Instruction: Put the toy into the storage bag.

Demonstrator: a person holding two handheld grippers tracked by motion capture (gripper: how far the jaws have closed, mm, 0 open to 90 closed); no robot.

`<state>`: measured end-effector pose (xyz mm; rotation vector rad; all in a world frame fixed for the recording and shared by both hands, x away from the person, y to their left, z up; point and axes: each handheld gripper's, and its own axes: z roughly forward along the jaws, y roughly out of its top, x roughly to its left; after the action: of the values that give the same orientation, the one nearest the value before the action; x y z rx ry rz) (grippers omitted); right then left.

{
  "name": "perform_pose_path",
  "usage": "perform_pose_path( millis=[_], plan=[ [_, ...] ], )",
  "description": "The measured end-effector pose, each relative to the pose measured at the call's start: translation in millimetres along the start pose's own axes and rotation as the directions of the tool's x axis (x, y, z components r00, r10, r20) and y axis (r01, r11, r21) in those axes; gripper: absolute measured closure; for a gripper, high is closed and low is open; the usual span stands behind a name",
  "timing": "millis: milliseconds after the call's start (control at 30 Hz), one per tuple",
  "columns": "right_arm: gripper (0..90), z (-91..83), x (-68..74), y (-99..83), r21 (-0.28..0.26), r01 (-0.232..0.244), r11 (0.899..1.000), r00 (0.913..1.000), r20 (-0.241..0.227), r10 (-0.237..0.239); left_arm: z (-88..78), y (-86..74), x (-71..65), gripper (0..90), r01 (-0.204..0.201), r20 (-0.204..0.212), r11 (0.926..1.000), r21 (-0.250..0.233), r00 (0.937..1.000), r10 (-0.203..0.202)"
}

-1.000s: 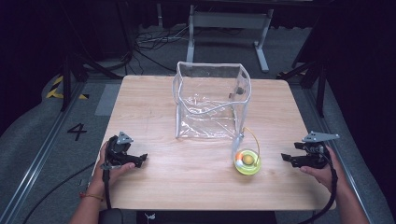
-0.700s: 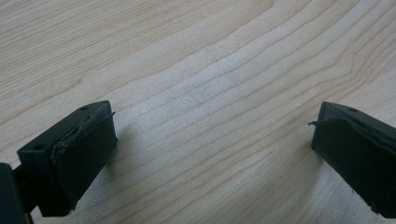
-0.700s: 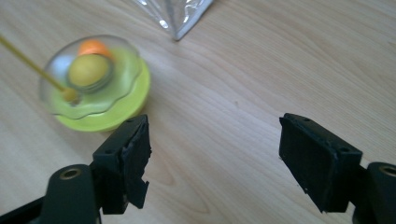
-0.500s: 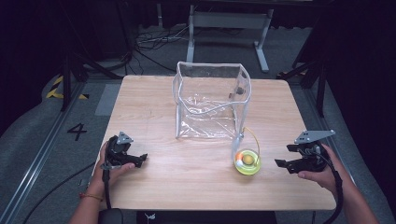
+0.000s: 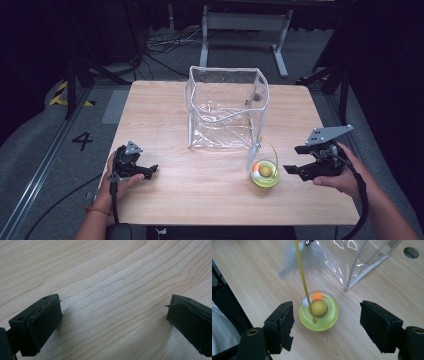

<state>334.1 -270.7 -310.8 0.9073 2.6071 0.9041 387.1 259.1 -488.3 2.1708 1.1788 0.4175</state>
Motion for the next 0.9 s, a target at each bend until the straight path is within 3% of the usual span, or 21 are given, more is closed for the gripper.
perform_pose_path(
  millis=[400,600,900],
  plan=[
    [31.2,-2.3,5.9,56.7,-0.002,0.049,0.999,0.9988,-0.007,-0.049,0.0,-0.1,0.0,0.2,0.0,-0.002,1.0,-0.002,1.0,0.0],
    [32.9,-10.4,10.1,72.7,-0.003,0.065,0.998,0.9979,0.0,-0.065,0.0,0.0,0.1,0.3,-0.001,0.0,1.0,-0.001,1.0,0.001],
    [45.8,10.7,9.6,81.1,0.085,0.081,0.993,0.9967,-0.012,-0.081,0.0,0.0,0.1,0.2,0.0,0.001,1.0,0.0,1.0,0.0]
  ],
)
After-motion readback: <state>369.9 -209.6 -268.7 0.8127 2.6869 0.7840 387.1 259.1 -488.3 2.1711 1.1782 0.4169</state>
